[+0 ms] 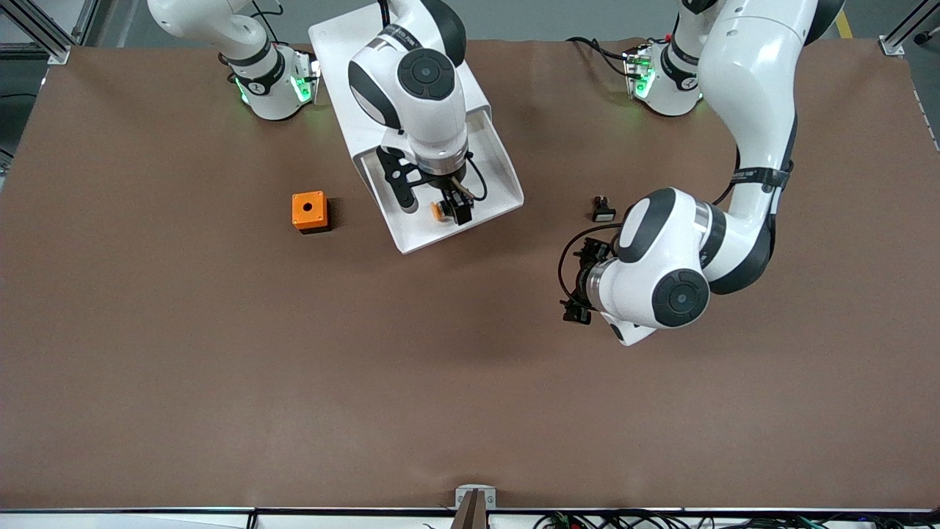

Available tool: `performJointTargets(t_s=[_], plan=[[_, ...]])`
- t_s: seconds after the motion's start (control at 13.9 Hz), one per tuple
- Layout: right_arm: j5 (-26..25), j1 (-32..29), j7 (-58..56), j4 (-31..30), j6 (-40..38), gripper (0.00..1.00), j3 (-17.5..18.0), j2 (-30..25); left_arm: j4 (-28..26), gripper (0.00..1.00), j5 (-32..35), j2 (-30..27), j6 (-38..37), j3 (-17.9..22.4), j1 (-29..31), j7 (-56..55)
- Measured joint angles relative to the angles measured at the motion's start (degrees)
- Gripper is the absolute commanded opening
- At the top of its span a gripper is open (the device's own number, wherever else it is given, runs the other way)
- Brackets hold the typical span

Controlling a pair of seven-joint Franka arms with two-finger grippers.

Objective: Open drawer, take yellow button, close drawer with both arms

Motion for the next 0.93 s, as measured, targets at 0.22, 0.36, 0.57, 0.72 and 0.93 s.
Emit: performJointTargets(t_s=[0.22, 0.36, 0.57, 0.72, 0.93], plan=[[0.0, 0.0, 0.0, 0.3, 0.0, 0.49, -0.1, 0.0, 0.0, 1.0, 4.1, -1.0, 1.4, -0.1, -1.5, 13.5], [0.0, 0.2, 0.0, 0.3, 0.0, 0.26, -0.1, 0.1, -0.1, 1.0, 5.6, -1.2, 3.3, -0.6, -3.2, 16.9], [0.0, 0.6, 0.0, 0.3, 0.1, 0.0, -0.1, 0.4, -0.9, 1.0, 8.2, -1.4, 8.2, -1.9, -6.7, 17.5], [0.0, 0.6, 0.0, 0.6, 0.1, 0.0, -0.1, 0.4, -2.4, 1.0, 8.5, -1.4, 12.1, -2.1, -8.9, 17.5], [0.0, 0.1, -1.6, 2.2, -0.2, 0.0, -0.8, 0.5, -4.2, 1.0, 8.6, -1.4, 15.1, -2.4, -11.4, 17.5]])
